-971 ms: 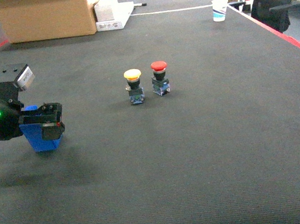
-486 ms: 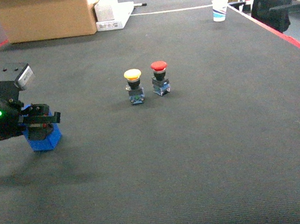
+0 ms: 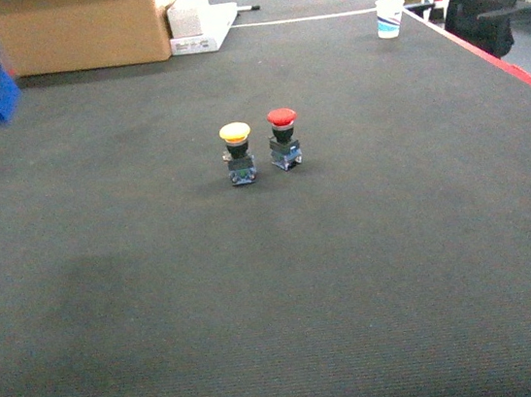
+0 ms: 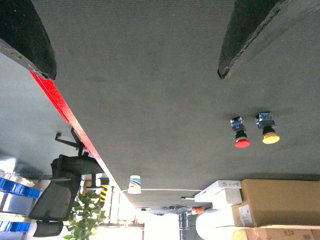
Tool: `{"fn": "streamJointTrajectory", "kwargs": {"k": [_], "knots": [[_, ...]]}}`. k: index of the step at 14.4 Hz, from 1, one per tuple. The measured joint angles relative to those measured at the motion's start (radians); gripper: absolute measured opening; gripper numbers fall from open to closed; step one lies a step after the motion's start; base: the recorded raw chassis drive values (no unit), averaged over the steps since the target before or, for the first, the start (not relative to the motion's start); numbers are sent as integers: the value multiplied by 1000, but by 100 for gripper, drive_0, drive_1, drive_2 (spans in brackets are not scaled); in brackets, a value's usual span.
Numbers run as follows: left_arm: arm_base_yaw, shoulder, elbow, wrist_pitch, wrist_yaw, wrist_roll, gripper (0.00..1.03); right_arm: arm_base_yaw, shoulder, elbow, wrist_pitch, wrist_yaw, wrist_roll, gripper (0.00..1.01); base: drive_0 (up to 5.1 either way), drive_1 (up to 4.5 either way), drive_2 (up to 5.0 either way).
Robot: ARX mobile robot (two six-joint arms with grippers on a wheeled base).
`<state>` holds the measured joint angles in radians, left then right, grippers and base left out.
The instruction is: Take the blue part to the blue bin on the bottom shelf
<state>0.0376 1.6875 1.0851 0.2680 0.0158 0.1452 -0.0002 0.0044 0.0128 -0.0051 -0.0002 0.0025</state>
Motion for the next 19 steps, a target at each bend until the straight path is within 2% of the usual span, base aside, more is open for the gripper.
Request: {"fn": "streamJointTrajectory", "kwargs": {"k": [2,4,6,8,10,12,14,19], "knots": [[-24,-269,-154,157,2,2,45,0,0,0,0,0,0,98,0,0,0],[-69,-475,-380,290,-49,-3,45,0,0,0,0,0,0,98,0,0,0],[-116,-689,-586,371,-142,-3,45,0,0,0,0,0,0,98,0,0,0],[-177,-894,-765,413,-238,-8,45,0,0,0,0,0,0,98,0,0,0],[-221,-1024,-895,323,-321,-26,45,0,0,0,0,0,0,98,0,0,0],[-230,-1086,-930,306,-367,-61,45,0,0,0,0,0,0,98,0,0,0],[-239,-1115,-945,267,-377,-94,45,0,0,0,0,0,0,98,0,0,0],[-238,-1119,-952,280,-378,-116,45,0,0,0,0,0,0,98,0,0,0]]}}
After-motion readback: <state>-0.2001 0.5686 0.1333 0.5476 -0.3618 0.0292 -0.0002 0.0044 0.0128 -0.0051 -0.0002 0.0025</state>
